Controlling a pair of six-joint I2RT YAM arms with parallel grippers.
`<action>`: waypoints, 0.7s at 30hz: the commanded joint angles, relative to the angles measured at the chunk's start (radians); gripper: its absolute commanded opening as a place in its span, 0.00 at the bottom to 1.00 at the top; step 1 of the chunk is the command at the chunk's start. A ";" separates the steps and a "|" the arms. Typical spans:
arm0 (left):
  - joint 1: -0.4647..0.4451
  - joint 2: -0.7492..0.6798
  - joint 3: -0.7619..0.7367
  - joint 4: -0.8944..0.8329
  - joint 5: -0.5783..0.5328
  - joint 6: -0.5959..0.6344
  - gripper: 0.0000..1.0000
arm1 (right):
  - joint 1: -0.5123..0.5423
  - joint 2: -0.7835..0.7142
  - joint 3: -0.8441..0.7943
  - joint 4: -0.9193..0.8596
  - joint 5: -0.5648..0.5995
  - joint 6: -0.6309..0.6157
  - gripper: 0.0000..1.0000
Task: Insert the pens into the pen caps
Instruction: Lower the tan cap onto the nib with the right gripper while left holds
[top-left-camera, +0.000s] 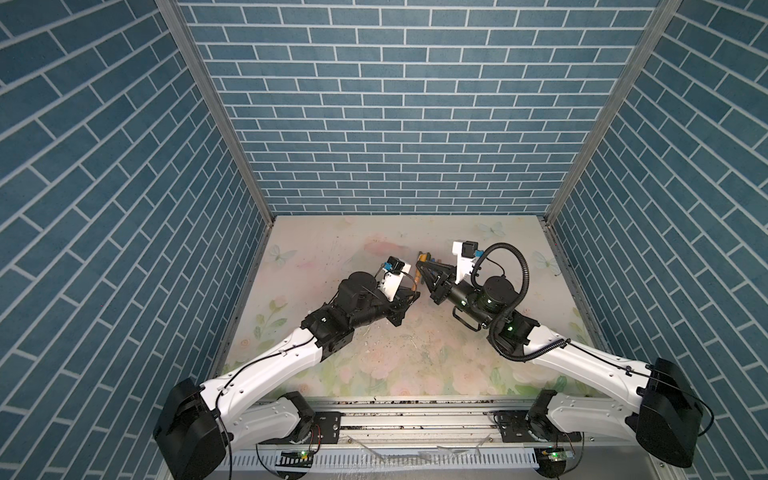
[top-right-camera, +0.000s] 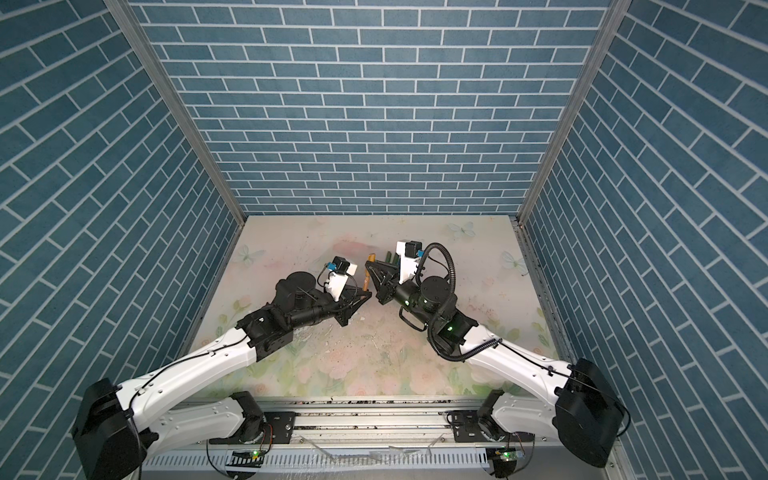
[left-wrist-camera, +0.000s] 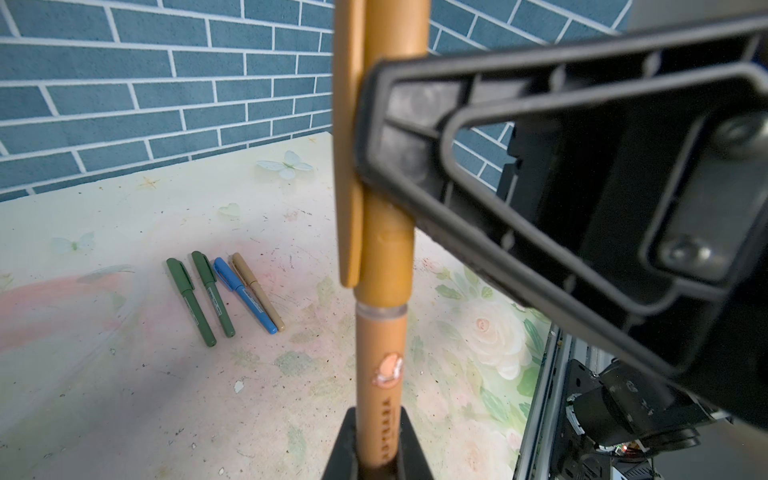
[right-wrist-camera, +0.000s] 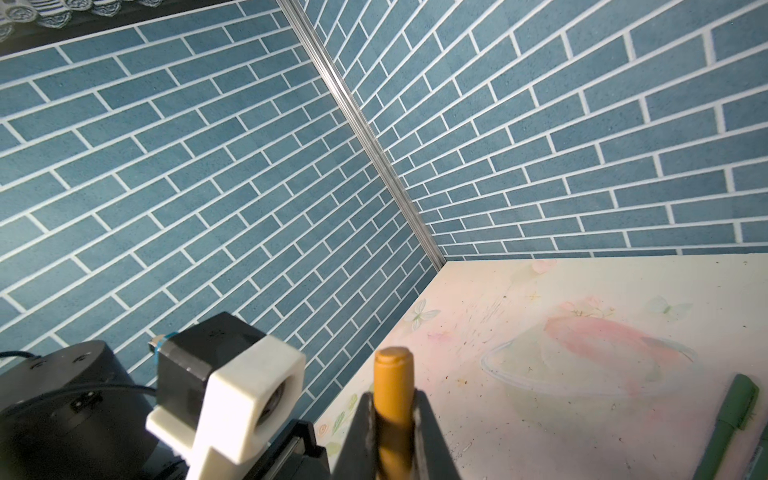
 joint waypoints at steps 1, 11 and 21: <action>0.024 -0.047 0.011 0.142 -0.025 -0.009 0.00 | 0.006 0.016 -0.026 -0.091 -0.059 0.027 0.09; 0.028 -0.021 0.011 0.146 -0.001 0.019 0.00 | 0.007 -0.074 0.061 -0.325 -0.039 -0.071 0.36; 0.028 0.027 0.017 0.157 0.035 0.035 0.00 | -0.019 -0.117 0.254 -0.616 -0.039 -0.240 0.39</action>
